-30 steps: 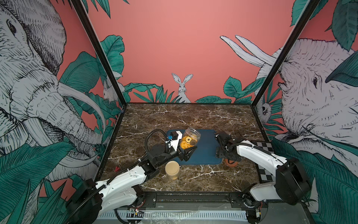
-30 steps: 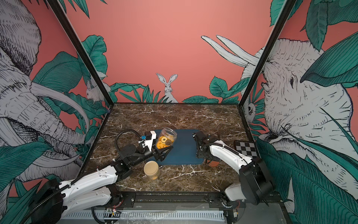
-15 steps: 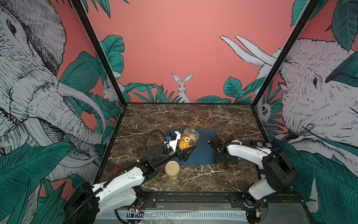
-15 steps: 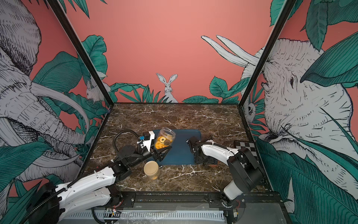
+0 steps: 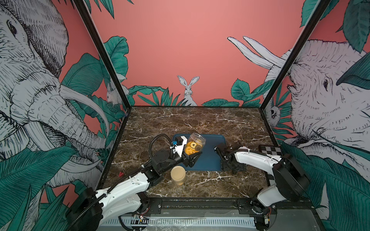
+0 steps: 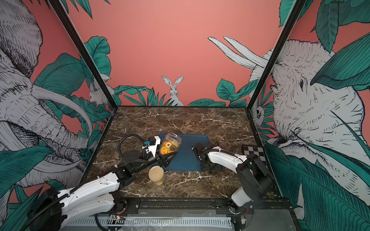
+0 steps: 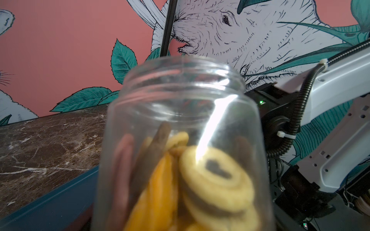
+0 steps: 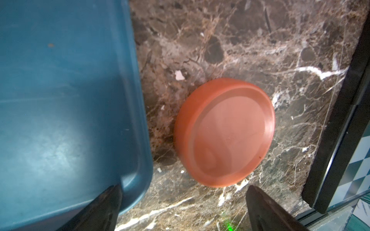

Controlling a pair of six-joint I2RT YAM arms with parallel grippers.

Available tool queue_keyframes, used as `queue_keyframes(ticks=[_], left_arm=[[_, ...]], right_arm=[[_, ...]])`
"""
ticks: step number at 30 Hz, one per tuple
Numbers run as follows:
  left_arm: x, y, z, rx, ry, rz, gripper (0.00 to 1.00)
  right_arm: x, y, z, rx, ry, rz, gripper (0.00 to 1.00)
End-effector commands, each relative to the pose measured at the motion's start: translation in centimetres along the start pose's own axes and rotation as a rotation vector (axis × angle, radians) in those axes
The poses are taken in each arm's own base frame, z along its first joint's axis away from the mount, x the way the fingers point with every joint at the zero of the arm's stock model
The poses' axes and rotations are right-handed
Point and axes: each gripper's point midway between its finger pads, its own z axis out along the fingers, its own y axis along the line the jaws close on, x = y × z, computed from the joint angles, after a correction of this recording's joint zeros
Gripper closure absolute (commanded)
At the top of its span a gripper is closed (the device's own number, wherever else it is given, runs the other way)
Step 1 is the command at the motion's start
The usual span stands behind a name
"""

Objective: Pour the cookies out of the jar
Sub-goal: Adjust the tray at the center of the board.

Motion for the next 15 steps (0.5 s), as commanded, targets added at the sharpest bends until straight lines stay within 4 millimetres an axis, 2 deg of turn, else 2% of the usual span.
queue_keyframes(ticks=[1, 3, 7, 15], left_arm=[[-4.3, -0.9, -0.7, 0.02, -0.15, 0.044, 1.0], [-4.2, -0.8, -0.5, 0.014, -0.136, 0.049, 1.0], [-3.7, -0.4, 0.3, -0.003, -0.09, 0.056, 1.0], [-3.6, -1.1, 1.8, 0.047, -0.066, 0.094, 1.0]], right_arm=[[0.4, -0.8, -0.9, 0.023, 0.002, -0.012, 0.01], [-0.6, -0.7, -2.0, 0.01, -0.027, -0.014, 0.01], [-2.8, -1.0, -5.7, -0.02, -0.109, 0.007, 0.0], [-4.3, -6.1, -12.5, 0.009, -0.25, 0.124, 0.02]])
